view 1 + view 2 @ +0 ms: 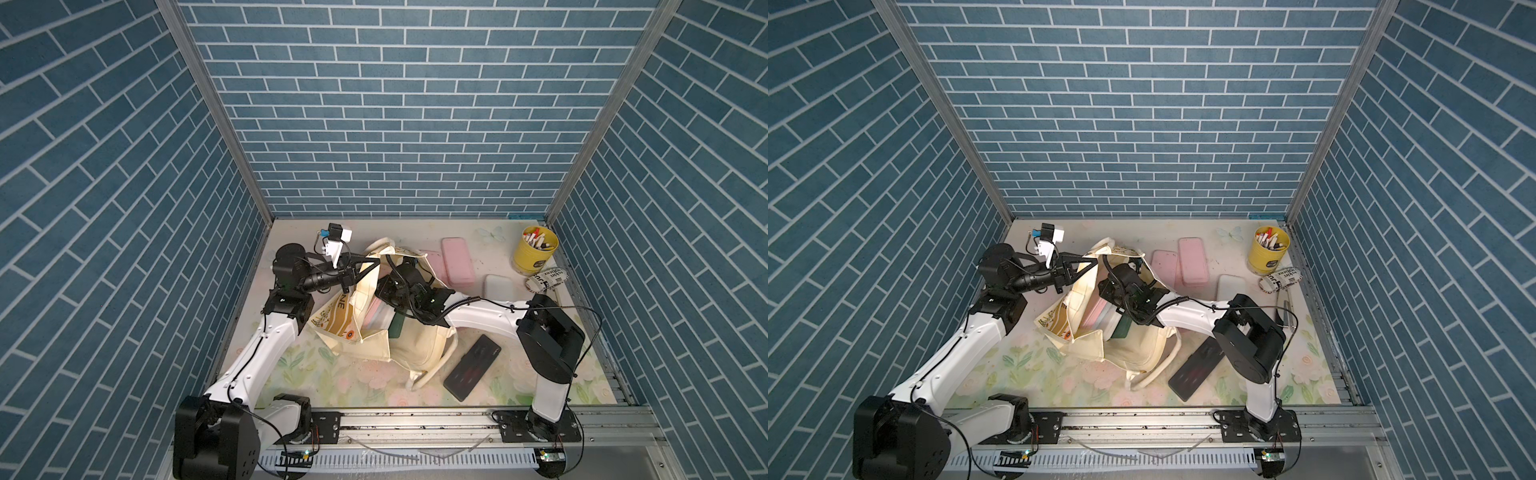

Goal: Take out the pencil case from the canvas bag
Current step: Pick up the pencil case from the canvas bag.

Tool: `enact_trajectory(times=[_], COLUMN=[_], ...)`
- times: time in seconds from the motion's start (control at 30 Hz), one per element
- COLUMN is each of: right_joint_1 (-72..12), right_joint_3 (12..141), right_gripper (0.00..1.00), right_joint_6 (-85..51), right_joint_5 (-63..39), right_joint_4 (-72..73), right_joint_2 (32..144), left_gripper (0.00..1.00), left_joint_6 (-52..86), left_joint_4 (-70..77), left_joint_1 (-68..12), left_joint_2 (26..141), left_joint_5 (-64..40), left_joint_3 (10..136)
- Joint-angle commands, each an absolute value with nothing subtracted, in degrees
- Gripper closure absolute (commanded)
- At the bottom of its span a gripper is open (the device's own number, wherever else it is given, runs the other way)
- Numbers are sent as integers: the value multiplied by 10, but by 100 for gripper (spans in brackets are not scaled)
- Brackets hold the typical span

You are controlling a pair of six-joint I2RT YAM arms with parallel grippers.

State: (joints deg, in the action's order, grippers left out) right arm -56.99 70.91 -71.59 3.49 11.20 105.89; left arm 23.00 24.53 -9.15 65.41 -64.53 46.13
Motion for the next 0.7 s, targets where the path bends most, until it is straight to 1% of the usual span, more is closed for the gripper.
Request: enact_trajectory(times=[0.0, 0.17, 0.4, 0.67], right_joint_1=[-560, -562, -580, -601], right_joint_3=[697, 701, 708, 699], right_gripper=[91, 92, 95, 97], right_joint_6=[-690, -677, -602, -497], right_joint_5=[67, 62, 83, 106], right_joint_4=[147, 156, 166, 196], right_joint_2=[1014, 1006, 982, 954], left_gripper=[100, 100, 100, 100], left_joint_6=[211, 206, 148, 153], left_joint_4=[255, 245, 156, 171], left_joint_1=[-89, -85, -73, -69], left_joint_2=[654, 658, 655, 658], left_joint_5=[-642, -617, -541, -529], left_joint_3=[486, 493, 510, 508])
